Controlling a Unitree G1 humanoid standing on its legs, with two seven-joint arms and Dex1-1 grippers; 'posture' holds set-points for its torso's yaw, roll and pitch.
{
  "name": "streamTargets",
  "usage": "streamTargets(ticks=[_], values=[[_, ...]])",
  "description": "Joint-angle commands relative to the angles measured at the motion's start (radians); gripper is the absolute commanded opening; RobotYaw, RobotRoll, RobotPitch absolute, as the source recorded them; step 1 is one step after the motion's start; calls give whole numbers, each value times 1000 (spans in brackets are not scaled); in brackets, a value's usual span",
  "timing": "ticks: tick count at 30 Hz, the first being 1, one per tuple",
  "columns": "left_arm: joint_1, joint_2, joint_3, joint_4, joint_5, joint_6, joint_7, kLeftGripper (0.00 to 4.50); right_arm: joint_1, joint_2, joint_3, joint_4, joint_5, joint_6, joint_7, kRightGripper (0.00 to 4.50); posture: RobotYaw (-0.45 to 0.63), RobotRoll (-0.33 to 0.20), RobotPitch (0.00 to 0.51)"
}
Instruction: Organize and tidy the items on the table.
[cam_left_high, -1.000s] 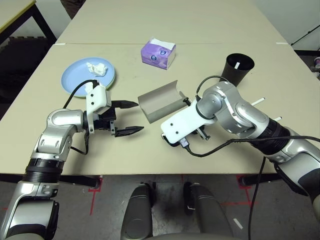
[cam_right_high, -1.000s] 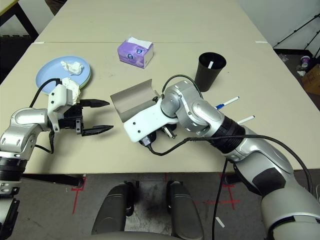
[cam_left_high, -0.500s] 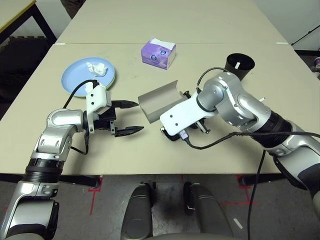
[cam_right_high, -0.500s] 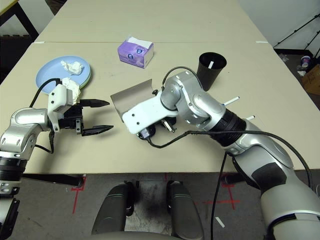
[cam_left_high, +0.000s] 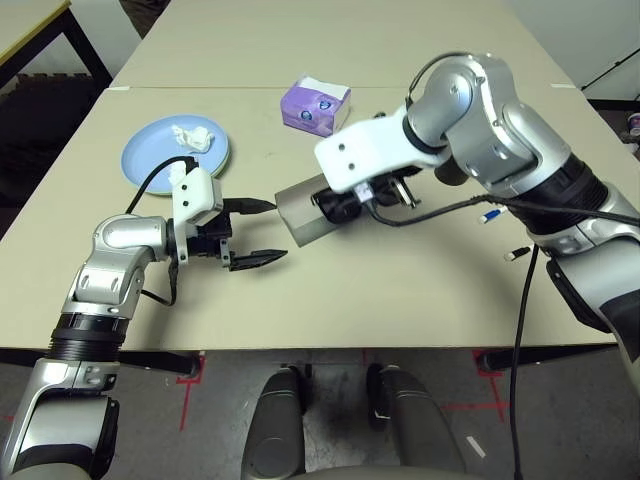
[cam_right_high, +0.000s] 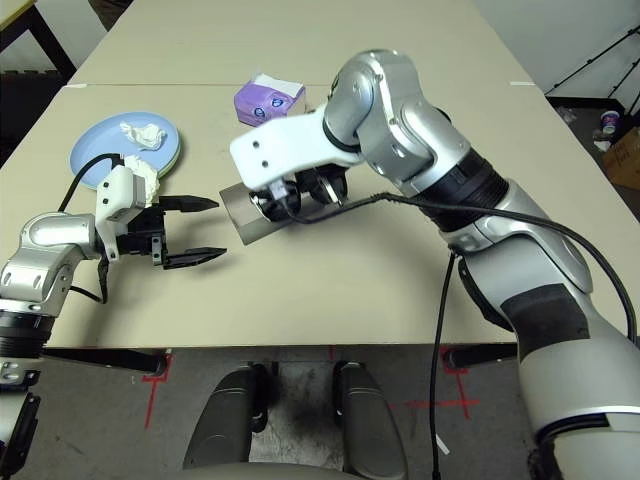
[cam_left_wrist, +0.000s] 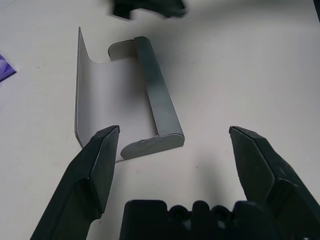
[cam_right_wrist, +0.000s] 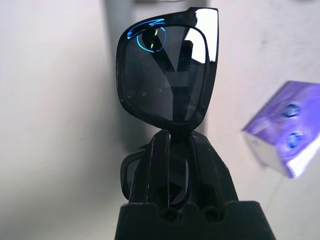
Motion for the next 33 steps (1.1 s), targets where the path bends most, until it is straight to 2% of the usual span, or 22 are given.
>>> streamTargets(ticks=[1, 11, 24, 33], values=[[9, 15, 10, -21, 5, 1, 9, 4500, 7, 13, -1, 25, -15, -37, -51, 401, 68, 0, 153], [50, 31, 46, -86, -13, 42, 64, 4500, 77, 49, 17, 4, -55, -83, -147, 401, 85, 0, 158], [82, -3, 111, -234, -130, 144, 146, 4500, 107, 84, 32, 28, -91, -109, -185, 401, 94, 0, 165], [132, -35, 128, -260, -160, 145, 182, 4500, 100, 115, 32, 74, -113, -121, -206, 401, 91, 0, 168]])
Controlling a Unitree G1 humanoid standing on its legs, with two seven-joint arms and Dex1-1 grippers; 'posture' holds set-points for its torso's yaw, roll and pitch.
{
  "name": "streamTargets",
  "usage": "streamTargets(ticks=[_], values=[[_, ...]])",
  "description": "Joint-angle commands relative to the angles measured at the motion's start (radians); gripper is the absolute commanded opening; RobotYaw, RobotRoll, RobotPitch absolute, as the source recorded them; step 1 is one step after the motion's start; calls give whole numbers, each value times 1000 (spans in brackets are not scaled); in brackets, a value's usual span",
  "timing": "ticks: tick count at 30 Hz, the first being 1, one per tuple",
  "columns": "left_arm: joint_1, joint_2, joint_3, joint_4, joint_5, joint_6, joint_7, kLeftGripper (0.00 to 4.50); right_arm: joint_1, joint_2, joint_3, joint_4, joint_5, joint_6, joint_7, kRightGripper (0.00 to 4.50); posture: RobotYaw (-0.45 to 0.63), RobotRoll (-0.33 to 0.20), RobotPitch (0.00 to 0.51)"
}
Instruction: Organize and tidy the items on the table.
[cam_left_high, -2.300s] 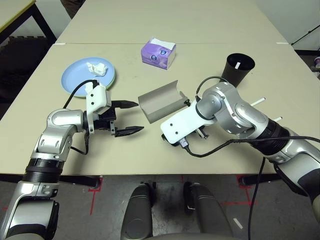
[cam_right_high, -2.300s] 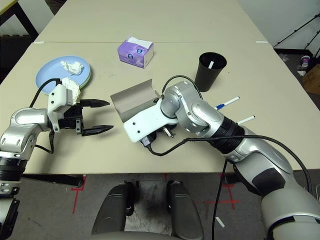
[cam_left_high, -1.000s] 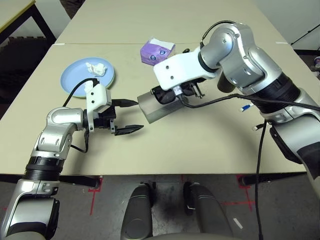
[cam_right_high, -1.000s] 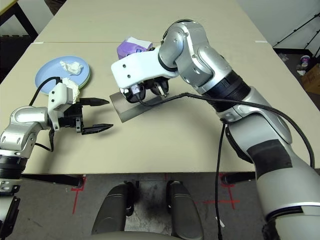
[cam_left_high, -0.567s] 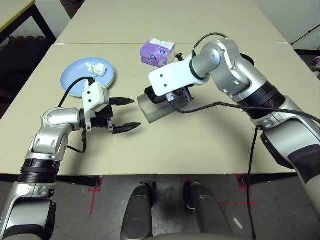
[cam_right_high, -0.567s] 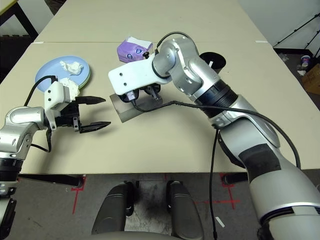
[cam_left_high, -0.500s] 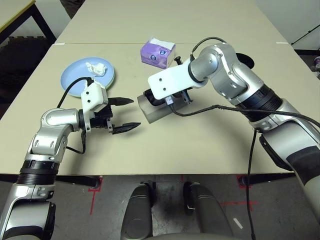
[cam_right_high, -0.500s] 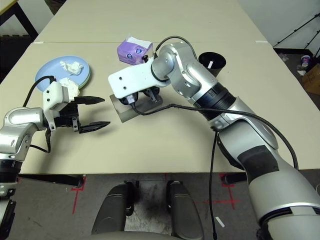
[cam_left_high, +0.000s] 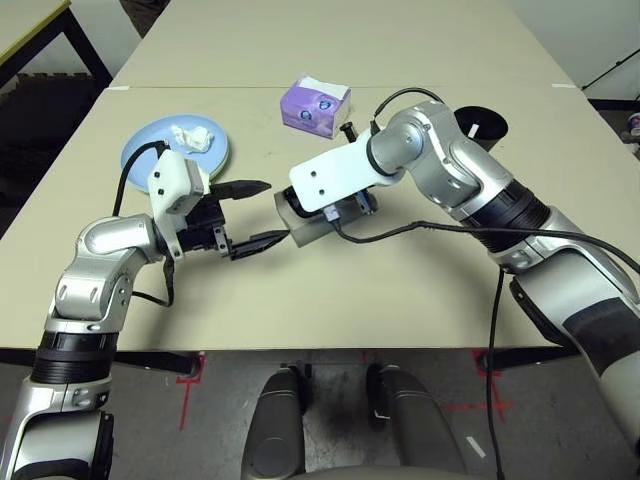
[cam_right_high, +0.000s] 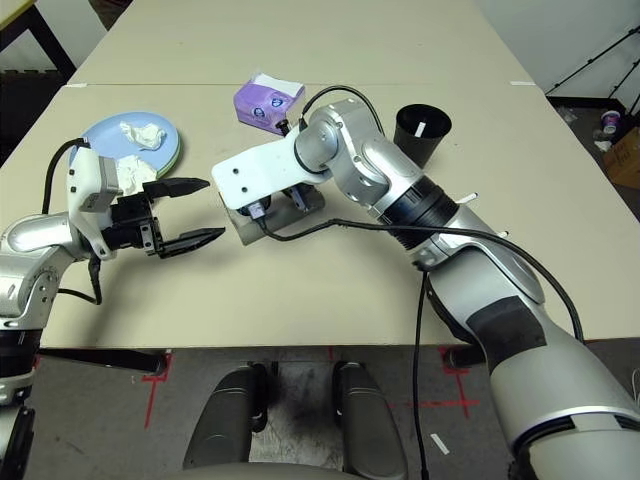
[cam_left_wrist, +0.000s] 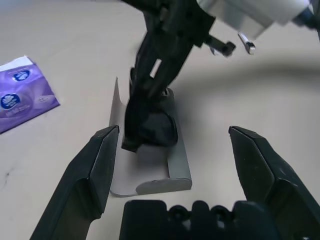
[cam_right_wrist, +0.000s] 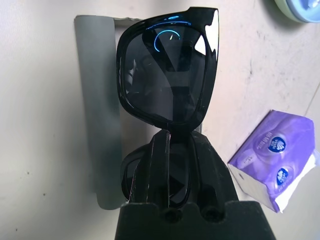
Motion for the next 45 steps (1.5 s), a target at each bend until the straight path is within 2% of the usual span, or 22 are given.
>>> streamTargets(ticks=[1, 20, 45], values=[[28, -7, 4, -18, -5, -7, 4, 4500, -6, 11, 9, 13, -12, -11, -10, 401, 91, 0, 167], [106, 13, 12, -12, 26, -45, 22, 4500, -25, 52, 14, 114, -46, -82, -42, 401, 105, 0, 171], [99, 34, 8, -25, 19, -17, 37, 4500, -31, 86, 19, 213, -89, -163, -91, 401, 116, 0, 175]])
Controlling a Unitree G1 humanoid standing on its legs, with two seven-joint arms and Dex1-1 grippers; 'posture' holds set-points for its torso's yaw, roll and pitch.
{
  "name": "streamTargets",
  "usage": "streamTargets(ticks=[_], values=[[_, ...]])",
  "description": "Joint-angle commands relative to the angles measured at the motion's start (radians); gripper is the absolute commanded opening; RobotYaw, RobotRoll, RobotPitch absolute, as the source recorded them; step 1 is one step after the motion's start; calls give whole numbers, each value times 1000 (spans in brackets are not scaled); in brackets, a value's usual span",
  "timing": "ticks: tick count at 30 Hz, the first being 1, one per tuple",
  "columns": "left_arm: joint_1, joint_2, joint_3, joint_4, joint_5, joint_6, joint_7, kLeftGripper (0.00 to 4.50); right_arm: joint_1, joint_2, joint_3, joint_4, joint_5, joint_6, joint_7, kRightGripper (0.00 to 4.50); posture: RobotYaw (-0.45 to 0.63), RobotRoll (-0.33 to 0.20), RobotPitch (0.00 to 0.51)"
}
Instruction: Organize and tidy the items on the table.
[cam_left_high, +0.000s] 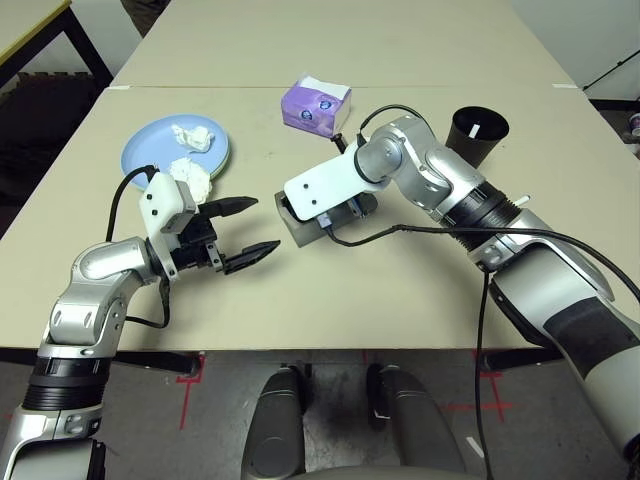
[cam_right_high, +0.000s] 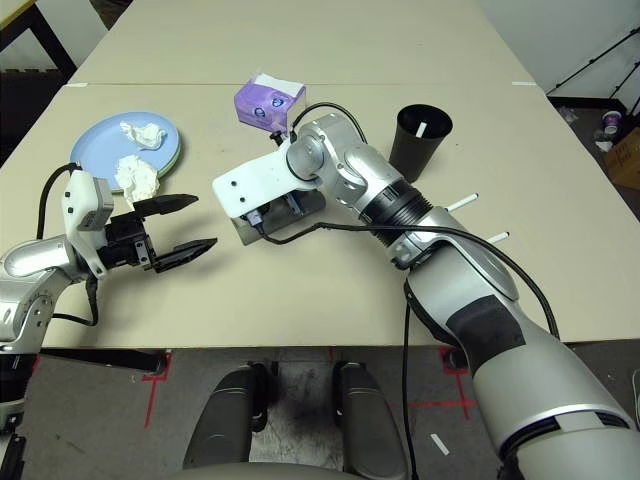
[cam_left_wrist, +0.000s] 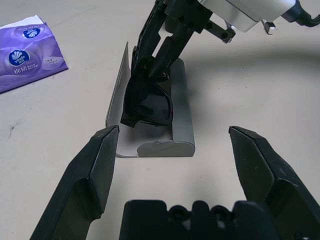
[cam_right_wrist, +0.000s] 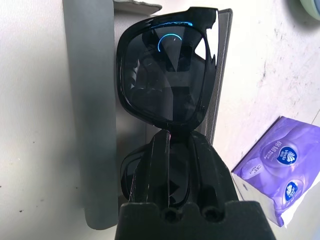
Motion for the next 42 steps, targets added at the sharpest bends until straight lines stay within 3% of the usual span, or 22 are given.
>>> streamTargets(ticks=[1, 42], values=[[5, 11, -1, -26, 4, 7, -4, 4500, -12, 8, 16, 14, -7, -12, -8, 401, 116, 0, 175], [-16, 27, -7, -15, 12, 16, -19, 4500, 50, 31, 31, -6, -22, 24, -23, 401, 107, 0, 171]])
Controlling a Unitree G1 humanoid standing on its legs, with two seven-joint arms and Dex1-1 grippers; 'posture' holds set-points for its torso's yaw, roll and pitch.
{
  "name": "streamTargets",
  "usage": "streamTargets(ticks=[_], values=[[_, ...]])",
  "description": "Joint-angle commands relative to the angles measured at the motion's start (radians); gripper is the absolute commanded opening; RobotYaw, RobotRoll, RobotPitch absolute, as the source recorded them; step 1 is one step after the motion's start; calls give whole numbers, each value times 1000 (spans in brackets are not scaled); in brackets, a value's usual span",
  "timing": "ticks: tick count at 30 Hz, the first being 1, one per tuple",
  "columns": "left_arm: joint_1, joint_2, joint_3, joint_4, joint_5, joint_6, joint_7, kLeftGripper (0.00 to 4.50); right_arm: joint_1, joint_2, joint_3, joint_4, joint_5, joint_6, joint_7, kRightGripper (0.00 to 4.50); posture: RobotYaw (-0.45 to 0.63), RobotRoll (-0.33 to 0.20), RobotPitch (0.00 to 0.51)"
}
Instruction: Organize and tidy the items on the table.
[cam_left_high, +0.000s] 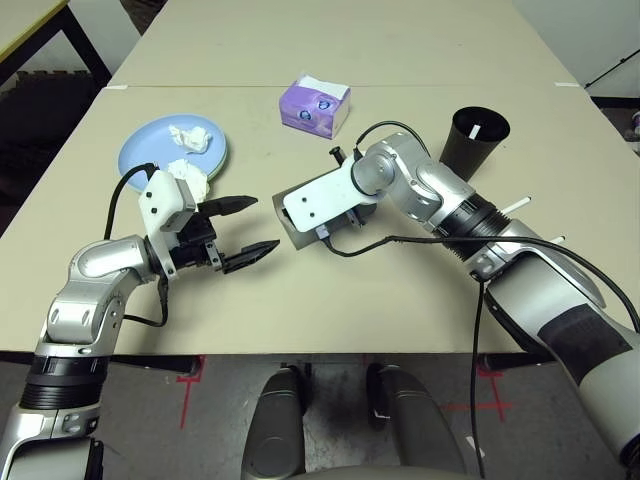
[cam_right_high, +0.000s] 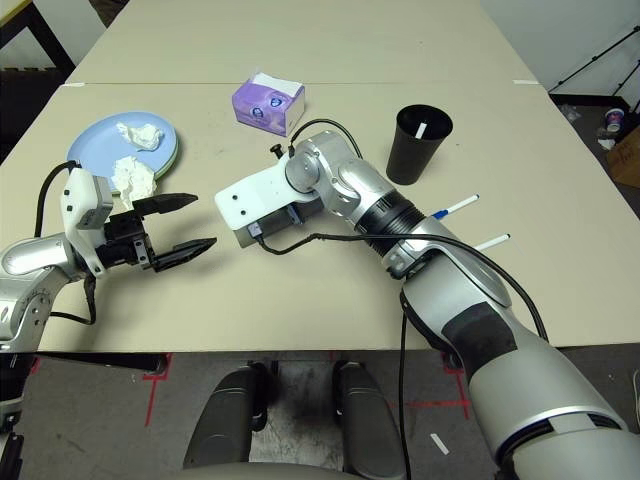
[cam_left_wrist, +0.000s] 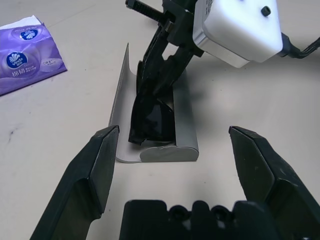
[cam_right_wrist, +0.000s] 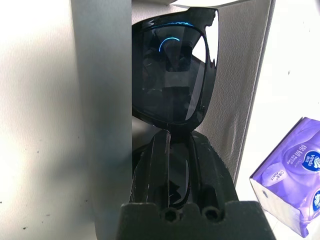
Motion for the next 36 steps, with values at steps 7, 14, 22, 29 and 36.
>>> streamTargets(ticks=[7, 14, 22, 29, 36], values=[[-1, 17, -6, -5, 11, 4, -6, 4500, 7, 2, 1, -47, 24, 5, 47, 2155, 111, 0, 169], [-13, 13, -11, 7, 16, 0, -7, 4500, -15, -34, -40, -154, 76, 62, 147, 4447, 97, 0, 160], [-41, 11, -19, 41, 26, -8, -21, 4500, -52, -60, -105, -221, 148, 182, 204, 4447, 73, 0, 152], [-69, 2, -34, 66, 35, -15, -30, 4500, -65, -48, -203, -239, 283, 277, 216, 4447, 69, 0, 152], [-96, 5, -37, 108, 44, -30, -51, 4500, -18, -34, -514, -242, 607, 611, 158, 4447, 54, 0, 153]])
